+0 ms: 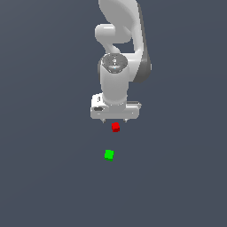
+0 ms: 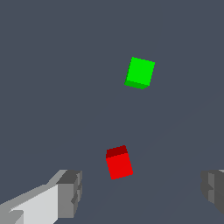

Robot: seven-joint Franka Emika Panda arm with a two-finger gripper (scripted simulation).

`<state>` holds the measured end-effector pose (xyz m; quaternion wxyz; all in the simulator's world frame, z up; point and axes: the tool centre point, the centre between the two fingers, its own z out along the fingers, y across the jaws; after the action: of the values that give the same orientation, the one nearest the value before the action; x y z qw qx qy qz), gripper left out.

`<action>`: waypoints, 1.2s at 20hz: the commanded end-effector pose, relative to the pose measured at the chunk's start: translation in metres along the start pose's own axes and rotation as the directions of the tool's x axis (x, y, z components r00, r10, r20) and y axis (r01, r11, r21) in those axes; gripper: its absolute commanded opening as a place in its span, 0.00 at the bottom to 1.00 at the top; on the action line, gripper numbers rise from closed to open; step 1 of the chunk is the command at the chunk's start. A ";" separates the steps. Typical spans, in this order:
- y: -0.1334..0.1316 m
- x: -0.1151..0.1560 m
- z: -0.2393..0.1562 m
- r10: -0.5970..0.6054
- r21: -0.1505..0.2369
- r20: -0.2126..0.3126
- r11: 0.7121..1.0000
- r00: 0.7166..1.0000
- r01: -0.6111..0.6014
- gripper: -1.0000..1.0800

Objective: Stack the red cube on top of the green cube.

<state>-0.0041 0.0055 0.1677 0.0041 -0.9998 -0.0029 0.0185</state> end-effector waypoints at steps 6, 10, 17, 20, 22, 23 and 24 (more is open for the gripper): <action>-0.001 -0.003 0.005 -0.013 -0.001 -0.002 1.000 1.000 0.013 0.96; -0.002 -0.009 0.016 -0.043 -0.002 -0.006 0.999 0.999 0.043 0.96; -0.006 -0.027 0.050 -0.134 -0.007 -0.018 0.991 0.991 0.134 0.96; -0.007 -0.036 0.066 -0.178 -0.010 -0.023 0.984 0.984 0.178 0.96; -0.008 -0.040 0.076 -0.202 -0.012 -0.026 0.979 0.979 0.201 0.96; -0.008 -0.042 0.080 -0.212 -0.013 -0.028 0.977 0.977 0.212 0.96; -0.008 -0.044 0.083 -0.221 -0.013 -0.029 0.975 0.975 0.221 0.96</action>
<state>-0.0478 0.0134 0.0922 0.0014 -0.9944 -0.1056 0.0045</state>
